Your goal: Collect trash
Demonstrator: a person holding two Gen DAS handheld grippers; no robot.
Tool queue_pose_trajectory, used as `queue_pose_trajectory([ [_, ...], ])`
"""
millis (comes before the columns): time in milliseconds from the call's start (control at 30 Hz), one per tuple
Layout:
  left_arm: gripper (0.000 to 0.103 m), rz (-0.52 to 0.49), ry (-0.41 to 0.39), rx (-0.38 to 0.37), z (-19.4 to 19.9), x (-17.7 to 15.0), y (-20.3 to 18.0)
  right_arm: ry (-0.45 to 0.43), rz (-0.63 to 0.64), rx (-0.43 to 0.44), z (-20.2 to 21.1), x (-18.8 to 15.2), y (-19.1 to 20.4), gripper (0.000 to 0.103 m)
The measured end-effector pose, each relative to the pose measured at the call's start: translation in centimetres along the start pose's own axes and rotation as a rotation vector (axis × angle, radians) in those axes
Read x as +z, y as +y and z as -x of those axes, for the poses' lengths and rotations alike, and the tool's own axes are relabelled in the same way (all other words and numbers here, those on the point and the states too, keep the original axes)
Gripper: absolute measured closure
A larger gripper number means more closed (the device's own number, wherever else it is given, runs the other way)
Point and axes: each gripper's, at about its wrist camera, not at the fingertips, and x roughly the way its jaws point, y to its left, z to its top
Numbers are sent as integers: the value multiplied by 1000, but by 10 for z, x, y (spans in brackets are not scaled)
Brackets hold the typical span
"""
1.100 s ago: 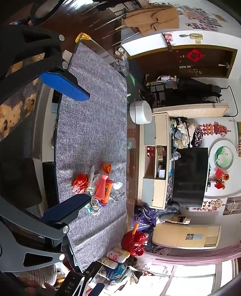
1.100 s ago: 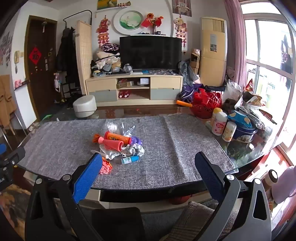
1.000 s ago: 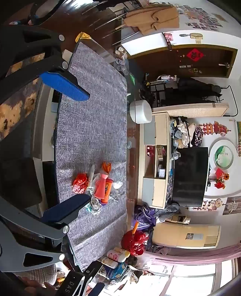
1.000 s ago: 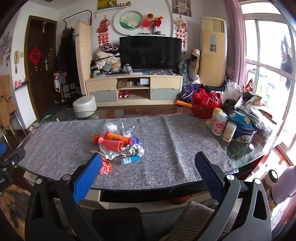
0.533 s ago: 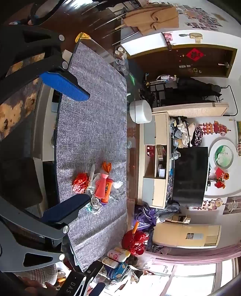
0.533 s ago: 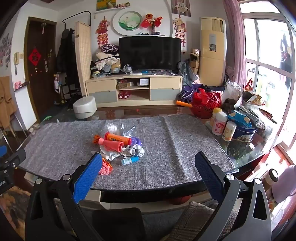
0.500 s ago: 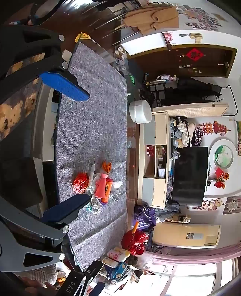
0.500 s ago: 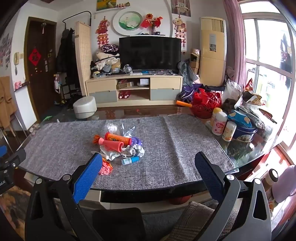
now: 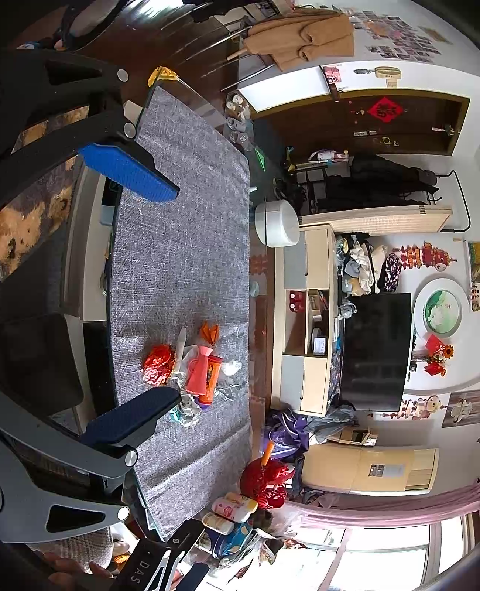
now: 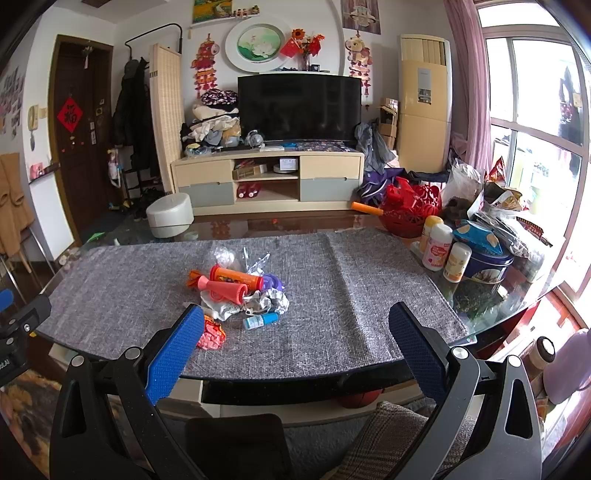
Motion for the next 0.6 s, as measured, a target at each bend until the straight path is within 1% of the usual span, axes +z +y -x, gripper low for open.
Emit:
queue_pose_trajectory([
  [600,8,-1,-6,0,4,5,1,1,-1,0,2,1,0,3],
])
